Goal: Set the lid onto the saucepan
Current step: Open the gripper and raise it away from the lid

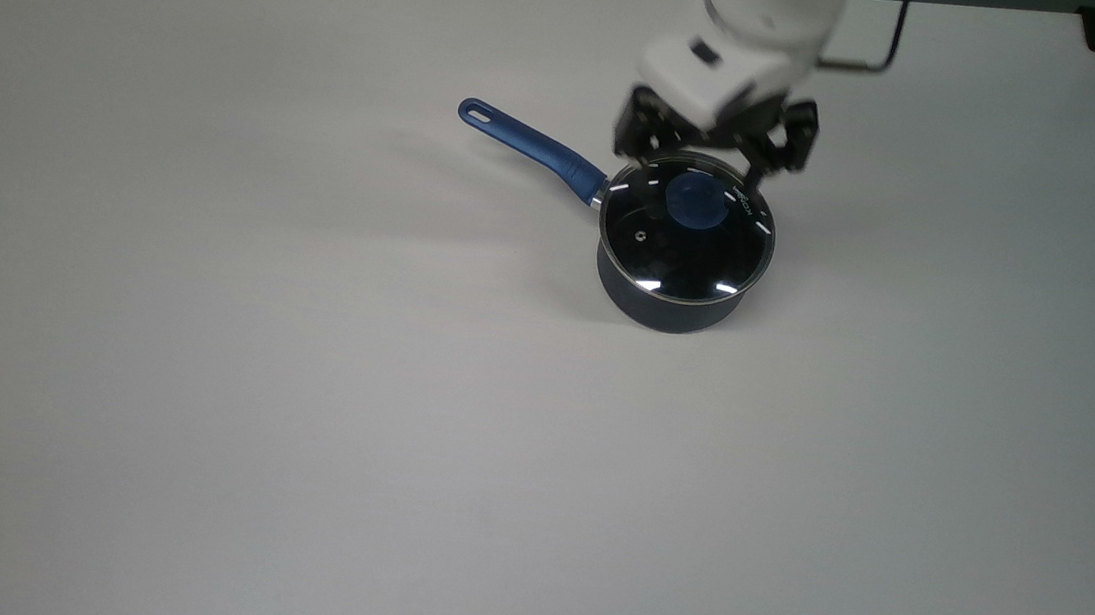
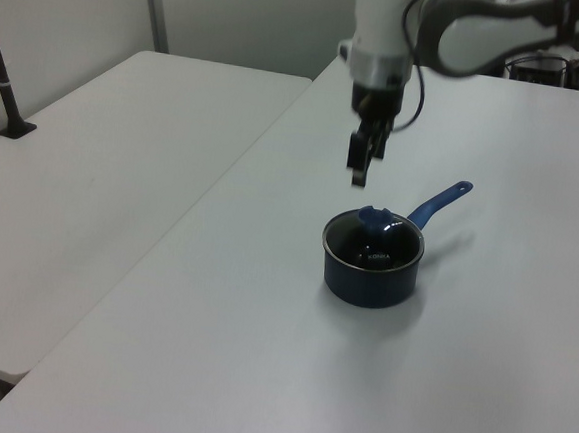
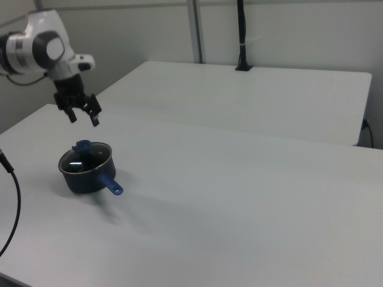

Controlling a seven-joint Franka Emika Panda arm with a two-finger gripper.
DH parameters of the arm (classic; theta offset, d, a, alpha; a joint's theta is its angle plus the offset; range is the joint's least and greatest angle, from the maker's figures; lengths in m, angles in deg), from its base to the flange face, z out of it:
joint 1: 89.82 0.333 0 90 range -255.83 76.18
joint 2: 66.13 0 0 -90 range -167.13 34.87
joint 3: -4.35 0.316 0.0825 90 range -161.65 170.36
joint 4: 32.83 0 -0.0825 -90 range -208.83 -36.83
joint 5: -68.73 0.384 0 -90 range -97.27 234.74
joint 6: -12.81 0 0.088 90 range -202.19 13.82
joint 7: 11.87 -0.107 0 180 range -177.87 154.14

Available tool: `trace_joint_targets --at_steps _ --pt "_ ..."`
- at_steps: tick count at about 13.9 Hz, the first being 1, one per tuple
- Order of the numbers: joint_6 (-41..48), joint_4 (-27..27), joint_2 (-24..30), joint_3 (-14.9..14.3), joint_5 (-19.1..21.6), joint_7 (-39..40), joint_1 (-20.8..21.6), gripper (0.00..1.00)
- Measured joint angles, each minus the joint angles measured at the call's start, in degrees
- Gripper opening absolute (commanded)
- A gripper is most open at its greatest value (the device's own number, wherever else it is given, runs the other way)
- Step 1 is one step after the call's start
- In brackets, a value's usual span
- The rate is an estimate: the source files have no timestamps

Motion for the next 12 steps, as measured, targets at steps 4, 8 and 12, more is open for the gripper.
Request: trace_joint_targets --at_steps 4,8,12 --pt "8.2 -0.2 5.9 0.0 1.2 9.2 -8.5 1.0" --pt "9.2 -1.1 7.6 0.0 1.2 14.9 -18.0 1.0" --pt "9.2 -2.7 8.5 0.0 0.5 17.9 -21.8 1.0"
